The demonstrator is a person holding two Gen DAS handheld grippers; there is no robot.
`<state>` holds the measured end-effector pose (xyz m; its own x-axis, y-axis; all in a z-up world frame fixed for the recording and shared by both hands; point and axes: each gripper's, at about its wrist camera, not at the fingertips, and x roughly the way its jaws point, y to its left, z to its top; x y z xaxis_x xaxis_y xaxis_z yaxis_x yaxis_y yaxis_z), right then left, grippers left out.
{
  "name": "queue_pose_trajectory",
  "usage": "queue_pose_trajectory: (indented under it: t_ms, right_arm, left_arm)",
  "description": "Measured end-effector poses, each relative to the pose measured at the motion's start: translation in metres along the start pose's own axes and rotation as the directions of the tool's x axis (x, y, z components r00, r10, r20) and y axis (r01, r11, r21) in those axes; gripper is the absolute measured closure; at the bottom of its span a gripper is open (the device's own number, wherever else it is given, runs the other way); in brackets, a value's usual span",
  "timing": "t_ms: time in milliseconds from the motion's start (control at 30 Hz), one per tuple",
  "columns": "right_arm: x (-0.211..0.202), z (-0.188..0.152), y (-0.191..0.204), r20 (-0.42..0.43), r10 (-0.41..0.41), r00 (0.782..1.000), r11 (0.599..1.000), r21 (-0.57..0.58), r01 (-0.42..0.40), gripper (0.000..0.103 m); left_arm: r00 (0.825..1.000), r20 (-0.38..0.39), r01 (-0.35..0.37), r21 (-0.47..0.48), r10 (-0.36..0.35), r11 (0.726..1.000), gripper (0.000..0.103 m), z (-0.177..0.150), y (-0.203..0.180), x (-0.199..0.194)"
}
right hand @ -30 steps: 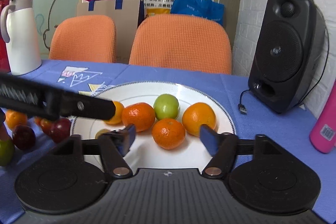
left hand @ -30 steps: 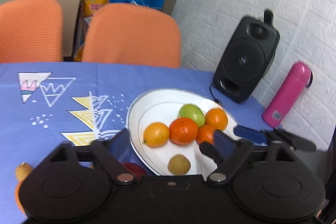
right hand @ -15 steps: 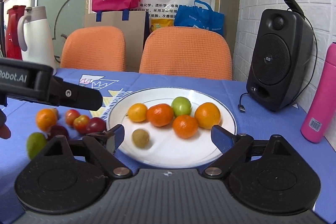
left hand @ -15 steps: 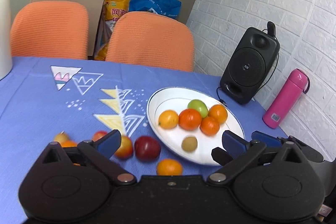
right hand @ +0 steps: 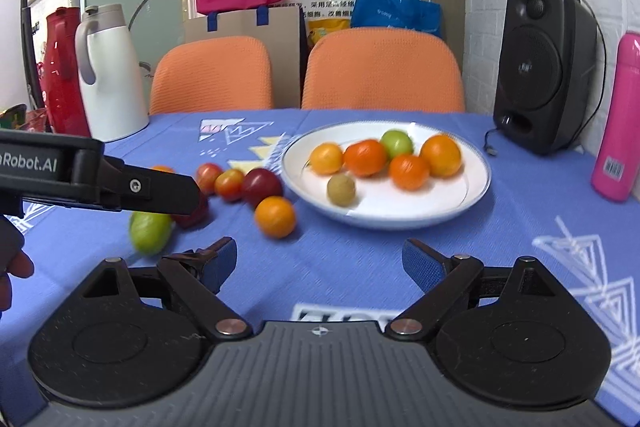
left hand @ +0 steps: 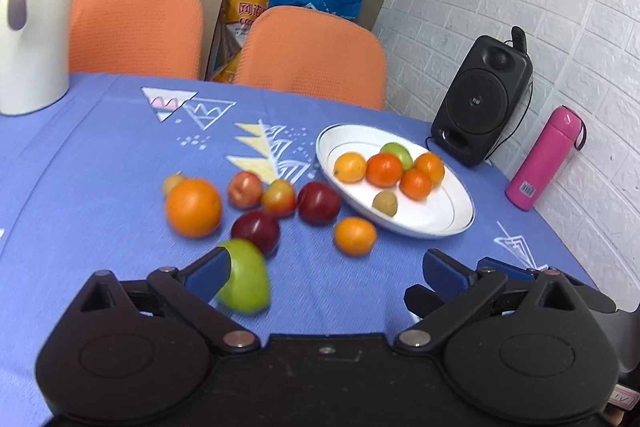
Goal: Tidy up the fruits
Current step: 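Withdraw both open tools from the plate toward the remaining fruits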
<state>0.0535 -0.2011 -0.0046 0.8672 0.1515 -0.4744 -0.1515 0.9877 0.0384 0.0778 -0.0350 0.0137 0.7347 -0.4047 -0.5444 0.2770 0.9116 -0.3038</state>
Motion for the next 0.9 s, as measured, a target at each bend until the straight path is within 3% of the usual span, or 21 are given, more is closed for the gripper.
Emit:
queue_pose_trajectory:
  t_ms: [600,900]
  right_arm:
    - [0.004,-0.011,0.012,-0.049,-0.014,0.999,0.999,0.045,0.016,0.0]
    - [0.024,0.0,0.025,-0.06,0.002,0.998,1.0,0.024,0.0,0.0]
  left_arm:
    - [1.0,-0.005,-0.023,-0.089,0.022,0.996,0.0,-0.022,0.049,-0.018]
    - [1.0,0.011,0.016,-0.101,-0.015,0.995,0.0,-0.02,0.061,-0.023]
